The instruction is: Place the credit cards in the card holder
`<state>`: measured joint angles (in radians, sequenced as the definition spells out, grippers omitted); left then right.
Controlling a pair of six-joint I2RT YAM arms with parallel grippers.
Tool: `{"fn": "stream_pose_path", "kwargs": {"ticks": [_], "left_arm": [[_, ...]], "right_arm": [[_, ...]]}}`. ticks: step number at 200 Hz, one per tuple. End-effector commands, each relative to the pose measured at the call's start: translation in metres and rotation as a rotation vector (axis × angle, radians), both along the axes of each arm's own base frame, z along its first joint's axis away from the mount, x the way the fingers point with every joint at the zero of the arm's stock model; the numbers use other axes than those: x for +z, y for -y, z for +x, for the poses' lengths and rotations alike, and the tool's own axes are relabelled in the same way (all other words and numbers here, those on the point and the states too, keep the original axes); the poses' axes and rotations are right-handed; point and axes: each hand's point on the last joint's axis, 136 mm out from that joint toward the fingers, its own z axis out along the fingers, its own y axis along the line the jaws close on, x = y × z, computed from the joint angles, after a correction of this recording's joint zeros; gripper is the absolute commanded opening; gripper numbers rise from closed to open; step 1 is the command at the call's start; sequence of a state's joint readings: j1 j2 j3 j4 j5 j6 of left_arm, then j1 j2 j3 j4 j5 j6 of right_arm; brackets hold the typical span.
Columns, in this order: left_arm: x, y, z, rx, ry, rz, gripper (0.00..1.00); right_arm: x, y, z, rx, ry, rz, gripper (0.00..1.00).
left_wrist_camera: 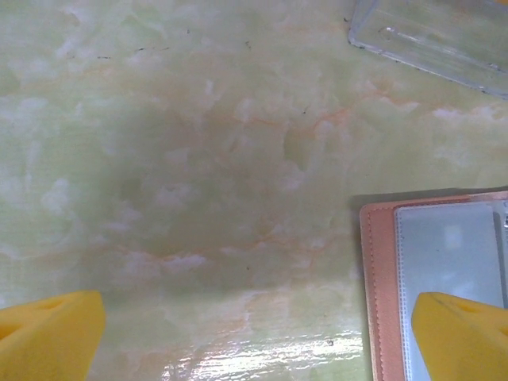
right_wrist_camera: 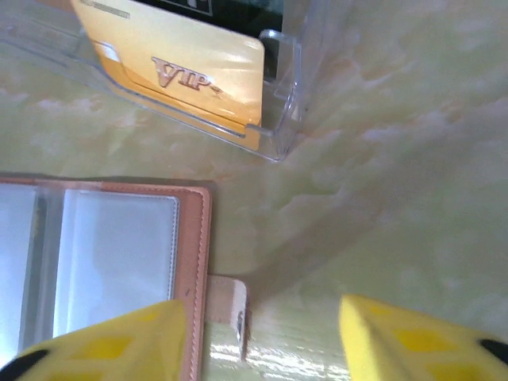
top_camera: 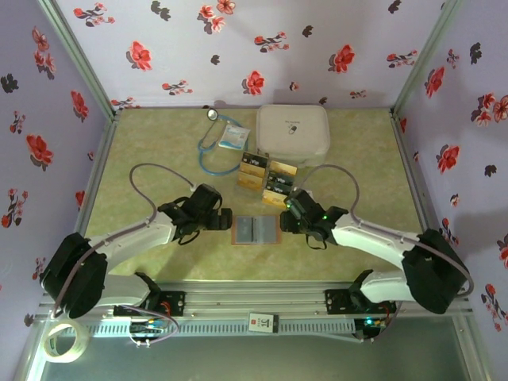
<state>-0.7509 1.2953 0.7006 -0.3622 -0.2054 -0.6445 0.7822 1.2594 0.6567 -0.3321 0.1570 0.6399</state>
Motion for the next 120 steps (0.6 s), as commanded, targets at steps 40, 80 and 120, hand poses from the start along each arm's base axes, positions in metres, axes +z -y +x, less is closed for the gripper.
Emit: {"fn": "stream_pose_path", "kwargs": {"ticks": [40,80,120], "left_arm": [[0.007,0.011,0.006,-0.029,0.029,-0.018,1.0],[0.009,0.009,0.005,-0.027,0.037,-0.02,1.0],[0.013,0.006,0.009,-0.028,0.046,-0.019,1.0]], "right_arm": [[0.092,0.02,0.032,0.021,0.219,-0.124,0.74],[0.122,-0.005,0.052,0.217,0.268,-0.147,0.74],[0.111,-0.031,0.063,0.387,0.137,-0.18,0.65]]}}
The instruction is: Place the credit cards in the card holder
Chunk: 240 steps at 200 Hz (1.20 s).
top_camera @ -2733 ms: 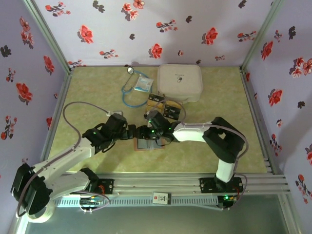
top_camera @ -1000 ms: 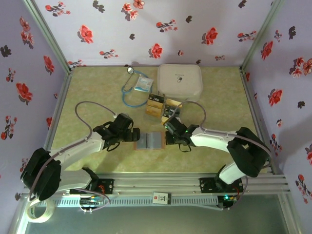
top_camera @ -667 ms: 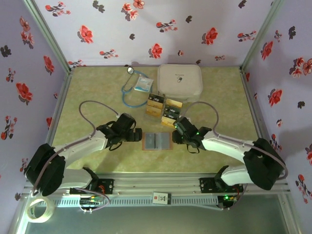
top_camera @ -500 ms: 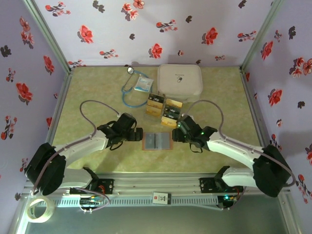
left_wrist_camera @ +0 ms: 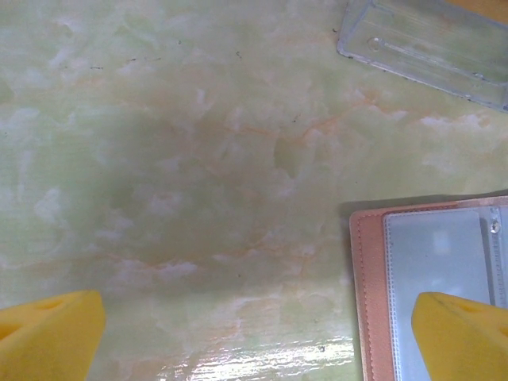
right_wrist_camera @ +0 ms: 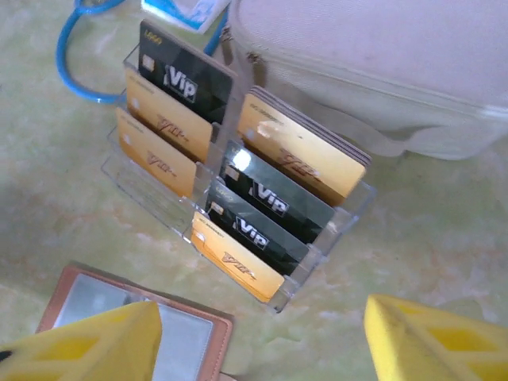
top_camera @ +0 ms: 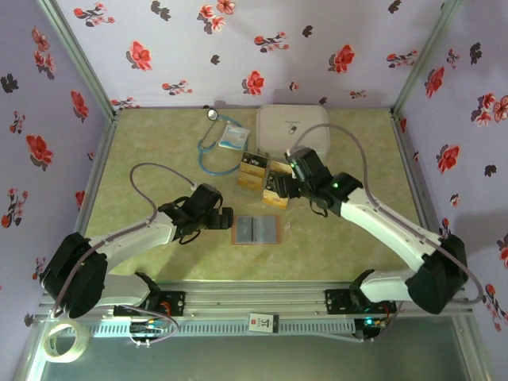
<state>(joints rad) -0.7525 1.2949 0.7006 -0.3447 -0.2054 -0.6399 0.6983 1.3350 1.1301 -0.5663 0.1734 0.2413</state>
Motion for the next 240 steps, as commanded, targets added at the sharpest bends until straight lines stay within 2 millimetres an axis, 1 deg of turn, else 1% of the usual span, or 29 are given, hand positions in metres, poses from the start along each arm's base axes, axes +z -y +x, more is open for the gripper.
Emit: {"fn": "stream_pose_path", "kwargs": {"ticks": [1,29,59,97,123,180,205,240], "left_arm": [[0.011,0.003,0.007,-0.024,0.033,-0.008,1.0],[0.011,0.002,0.009,-0.041,0.021,0.017,1.0],[0.009,0.0,0.008,-0.042,0.002,0.002,1.0],[0.006,0.002,0.005,-0.048,-0.013,-0.026,1.0],[0.004,0.001,0.002,-0.05,-0.022,-0.026,1.0],[0.0,0.001,0.002,-0.045,-0.032,-0.037,1.0],[0.0,0.002,0.002,-0.045,-0.035,-0.041,1.0],[-0.003,0.002,0.0,-0.043,-0.043,-0.043,1.0]], "right_arm": [[-0.019,-0.011,-0.006,0.151,-0.103,-0.097,0.65],[-0.045,-0.021,0.002,0.211,-0.193,-0.183,0.55],[-0.073,-0.023,0.009,0.244,-0.252,-0.27,0.48],[-0.096,-0.017,0.019,0.243,-0.266,-0.364,0.47],[-0.105,-0.017,0.025,0.242,-0.265,-0.392,0.47],[-0.122,-0.02,0.028,0.242,-0.288,-0.407,0.46],[-0.127,-0.02,0.03,0.239,-0.289,-0.411,0.46],[-0.127,-0.021,0.029,0.236,-0.288,-0.401,0.45]]}}
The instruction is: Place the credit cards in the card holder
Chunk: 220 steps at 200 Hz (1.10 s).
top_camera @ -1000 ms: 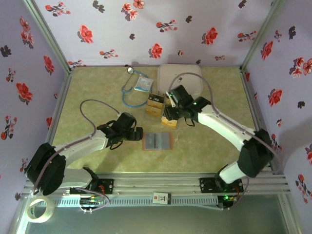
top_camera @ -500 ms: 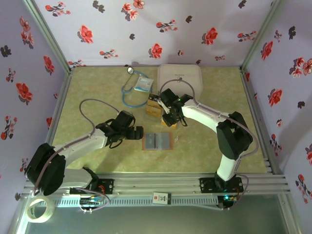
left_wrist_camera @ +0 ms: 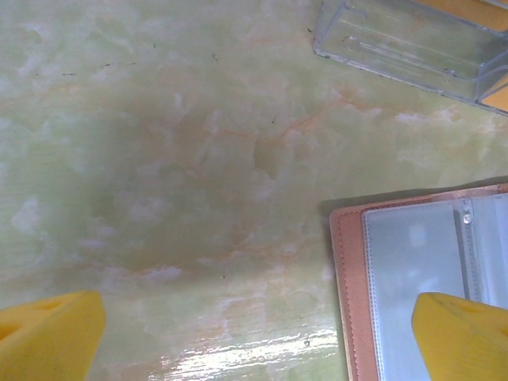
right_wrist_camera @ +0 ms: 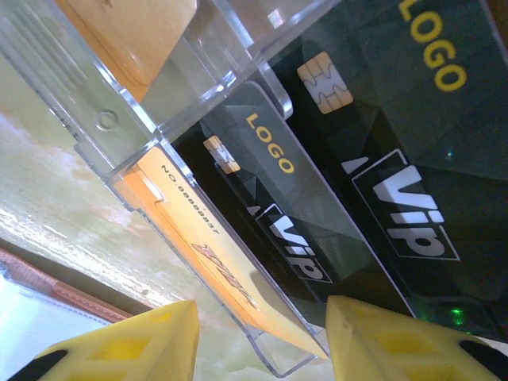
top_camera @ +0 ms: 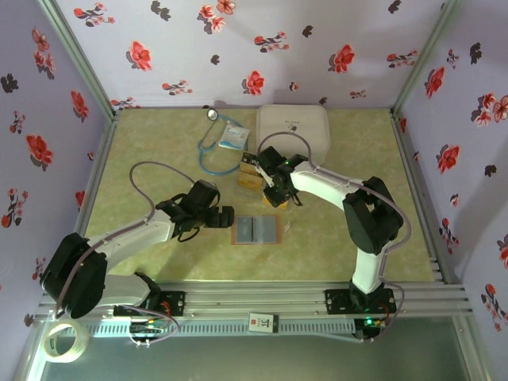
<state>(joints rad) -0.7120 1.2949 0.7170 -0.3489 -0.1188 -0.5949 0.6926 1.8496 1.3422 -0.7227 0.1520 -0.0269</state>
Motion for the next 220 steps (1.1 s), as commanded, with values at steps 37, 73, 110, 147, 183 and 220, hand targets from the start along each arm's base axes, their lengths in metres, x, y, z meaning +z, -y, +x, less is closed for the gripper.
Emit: {"fn": "stream_pose_path", "kwargs": {"ticks": [37,73,110,147,183,220], "left_arm": [[-0.009,-0.003,-0.002,0.002,-0.016,-0.001,1.0],[-0.011,-0.003,-0.003,0.004,-0.022,-0.001,1.0],[-0.012,-0.003,-0.003,0.005,-0.021,-0.003,1.0],[-0.014,-0.002,-0.003,0.003,-0.026,-0.005,1.0],[-0.015,-0.001,-0.003,0.003,-0.028,-0.007,1.0],[-0.016,-0.001,-0.003,0.003,-0.03,-0.006,1.0]], "right_arm": [[0.003,-0.004,0.008,-0.003,0.024,0.015,0.45],[-0.003,-0.006,0.005,-0.003,0.005,0.024,0.44],[-0.004,-0.006,0.002,-0.005,-0.004,0.035,0.42],[-0.005,-0.006,-0.001,-0.006,-0.012,0.043,0.42],[-0.004,-0.007,-0.003,-0.005,-0.019,0.052,0.39],[-0.003,-0.01,-0.006,0.003,-0.032,0.071,0.34]]}}
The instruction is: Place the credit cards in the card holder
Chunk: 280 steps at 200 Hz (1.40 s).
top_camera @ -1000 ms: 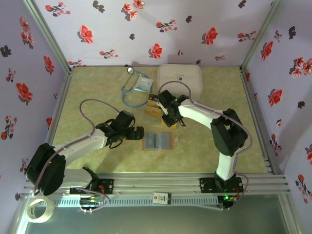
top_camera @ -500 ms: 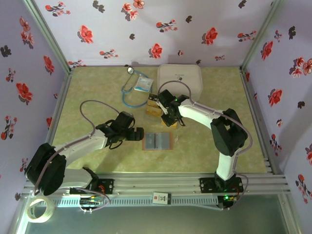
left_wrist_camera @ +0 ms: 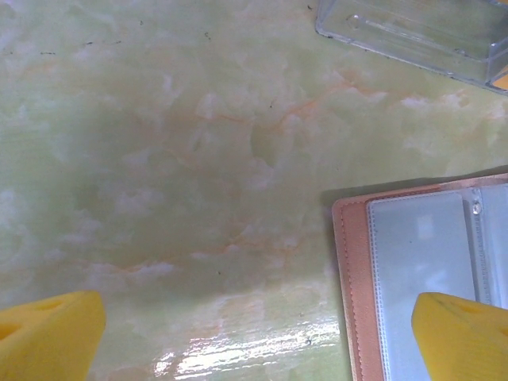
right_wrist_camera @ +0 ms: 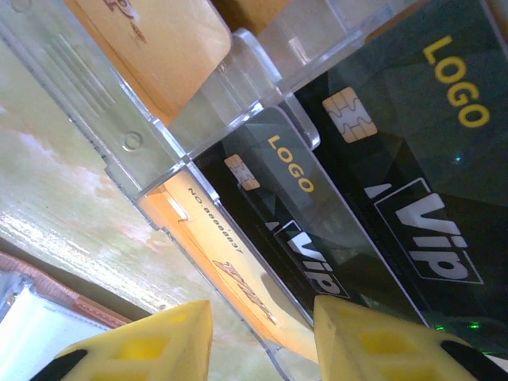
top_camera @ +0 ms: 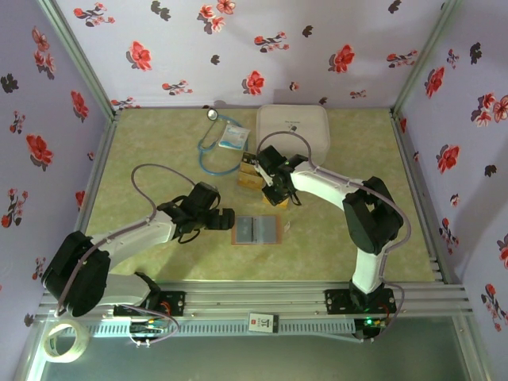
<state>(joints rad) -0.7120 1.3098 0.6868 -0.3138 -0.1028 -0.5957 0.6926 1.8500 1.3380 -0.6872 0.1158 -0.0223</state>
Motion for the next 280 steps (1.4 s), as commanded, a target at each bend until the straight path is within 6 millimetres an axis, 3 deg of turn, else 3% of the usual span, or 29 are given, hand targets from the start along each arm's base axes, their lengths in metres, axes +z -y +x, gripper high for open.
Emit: {"fn": "stream_pose_path", "kwargs": {"ticks": [1,50,200,280], "left_arm": [[-0.005,-0.002,0.0,0.011,-0.014,-0.001,1.0],[-0.007,-0.003,0.0,0.013,-0.015,0.001,1.0],[-0.012,-0.003,0.0,0.016,-0.021,0.001,1.0],[-0.012,-0.003,-0.001,0.018,-0.023,-0.004,1.0]], "right_arm": [[-0.004,-0.001,-0.008,-0.001,-0.035,0.023,0.34],[-0.005,-0.007,-0.016,0.017,-0.061,0.042,0.28],[0.002,-0.014,-0.033,0.053,-0.049,0.039,0.28],[-0.002,-0.01,-0.021,0.06,-0.015,-0.02,0.25]]}}
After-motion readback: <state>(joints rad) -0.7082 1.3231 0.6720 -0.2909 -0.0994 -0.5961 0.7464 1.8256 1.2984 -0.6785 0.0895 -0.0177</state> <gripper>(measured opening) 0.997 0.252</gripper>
